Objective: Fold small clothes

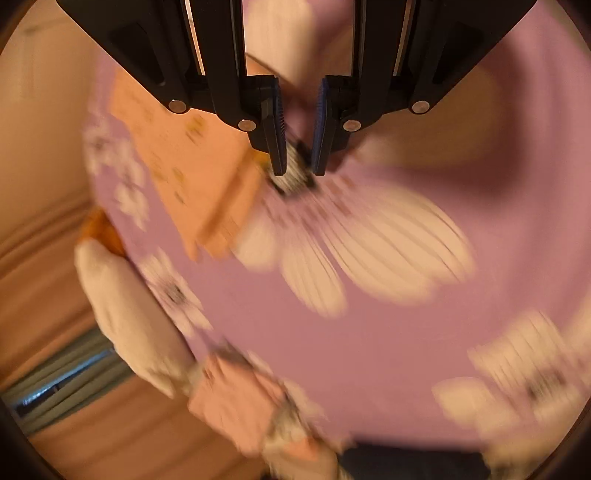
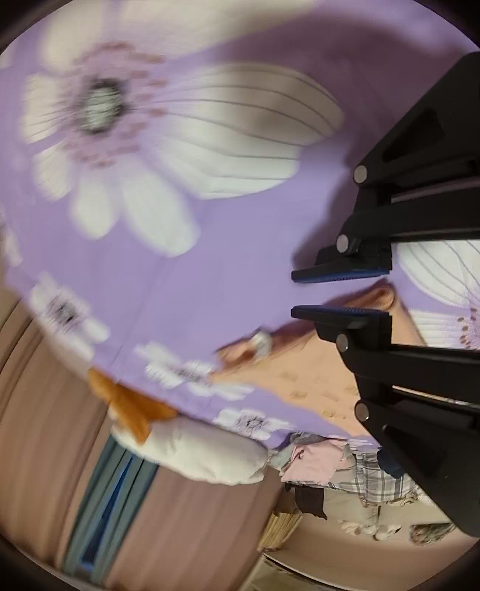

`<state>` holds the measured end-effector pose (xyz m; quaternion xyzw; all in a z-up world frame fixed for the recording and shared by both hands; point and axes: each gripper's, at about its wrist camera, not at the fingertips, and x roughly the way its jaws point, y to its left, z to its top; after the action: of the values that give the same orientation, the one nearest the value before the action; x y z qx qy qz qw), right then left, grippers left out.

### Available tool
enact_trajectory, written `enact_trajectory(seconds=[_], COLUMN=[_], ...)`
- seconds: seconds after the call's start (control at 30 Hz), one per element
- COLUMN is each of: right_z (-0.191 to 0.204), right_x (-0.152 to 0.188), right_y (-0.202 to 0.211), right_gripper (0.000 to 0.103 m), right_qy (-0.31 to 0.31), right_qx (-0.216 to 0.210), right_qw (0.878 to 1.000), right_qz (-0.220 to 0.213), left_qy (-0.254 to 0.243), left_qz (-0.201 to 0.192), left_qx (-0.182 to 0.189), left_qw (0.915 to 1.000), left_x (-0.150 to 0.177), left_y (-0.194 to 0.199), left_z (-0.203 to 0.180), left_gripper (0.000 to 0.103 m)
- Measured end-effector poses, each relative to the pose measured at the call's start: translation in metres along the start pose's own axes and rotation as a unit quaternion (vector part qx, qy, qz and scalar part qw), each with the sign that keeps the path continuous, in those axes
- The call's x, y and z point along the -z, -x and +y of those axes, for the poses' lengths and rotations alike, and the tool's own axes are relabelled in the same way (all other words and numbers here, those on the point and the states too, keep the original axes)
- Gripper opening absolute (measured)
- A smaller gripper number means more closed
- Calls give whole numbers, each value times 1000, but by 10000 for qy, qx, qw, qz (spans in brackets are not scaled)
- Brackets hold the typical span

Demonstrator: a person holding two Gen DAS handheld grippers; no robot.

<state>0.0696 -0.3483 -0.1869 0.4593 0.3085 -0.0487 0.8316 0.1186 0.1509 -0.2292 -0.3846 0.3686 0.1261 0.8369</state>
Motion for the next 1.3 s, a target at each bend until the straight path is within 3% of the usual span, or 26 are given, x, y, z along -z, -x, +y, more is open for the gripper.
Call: enact_trajectory(seconds=[0.07, 0.17, 0.2, 0.23, 0.3, 0.4, 0.43, 0.5, 0.57, 0.7, 0.77, 0.87, 0.97, 1.0, 1.07, 1.13, 1.2, 1.23, 1.3], right_z=[4, 19, 23, 28, 34, 44, 45, 40, 25, -1, 1, 27, 65, 73, 84, 88, 93, 94, 90], right_x=[-2, 3, 7, 14, 28, 47, 51, 54, 50, 34, 33, 43, 72, 83, 103, 129, 136, 136, 132], right_y=[0, -24, -32, -45, -68, -91, -95, -92, -80, -63, -53, -44, -62, -69, -85, -103, -99, -97, -96], right_gripper=[15, 19, 26, 32, 31, 30, 21, 6, 6, 9, 14, 21, 21, 21, 22, 19, 19, 19, 19], right_qy=[126, 315, 358, 428, 537, 1079, 1335, 1545, 1341, 733, 757, 1251, 1739, 1904, 2254, 2818, 3224, 3333, 3264], right_qx=[-558, -993, -1035, -1097, -1030, -420, 28, 295, 382, 176, 101, -103, -900, -990, -768, -50, 43, 107, 59], right_qw=[9984, 9943, 9933, 9911, 9874, 9837, 9816, 9786, 9818, 9901, 9913, 9880, 9698, 9616, 9484, 9265, 9170, 9110, 9103], right_qz=[-22, 242, 376, 617, 1075, 1376, 1364, 1327, 1287, 1182, 1070, 901, 1455, 1711, 2093, 2492, 2347, 2426, 2544], left_qy=[-27, 240, 337, 344, 121, -270, -356, -361, -531, -381, -422, -605, -961, -1053, -1169, -1196, -1370, -1403, -1490], left_qz=[-138, 257, 468, 561, 691, 1026, 1119, 972, 692, 640, 574, 69, -442, -422, -62, 386, 1003, 1127, 1046], left_qx=[288, 1620, 1976, 2056, 1945, 1614, 1292, 1087, 602, 499, 438, 489, 1226, 1479, 1723, 1485, 661, 487, 522], left_qw=[9995, 9862, 9786, 9764, 9784, 9812, 9846, 9887, 9944, 9960, 9965, 9969, 9868, 9825, 9781, 9809, 9833, 9825, 9819], left_x=[-8, -16, -16, -15, -8, -1, 3, 8, 8, 8, 10, 11, 20, 24, 30, 37, 47, 49, 49], left_y=[9, 4, -3, -7, -20, -36, -45, -45, -40, -37, -32, -10, 18, 21, 12, -7, -36, -43, -41], left_z=[4, 12, 14, 14, 11, 0, -5, -5, -5, -2, -3, -17, -34, -41, -50, -55, -57, -56, -57], left_gripper=[11, 14, 26, 36, 37, 37, 35, 31, 31, 31, 31, 31, 31, 31, 31, 31, 31, 31, 31])
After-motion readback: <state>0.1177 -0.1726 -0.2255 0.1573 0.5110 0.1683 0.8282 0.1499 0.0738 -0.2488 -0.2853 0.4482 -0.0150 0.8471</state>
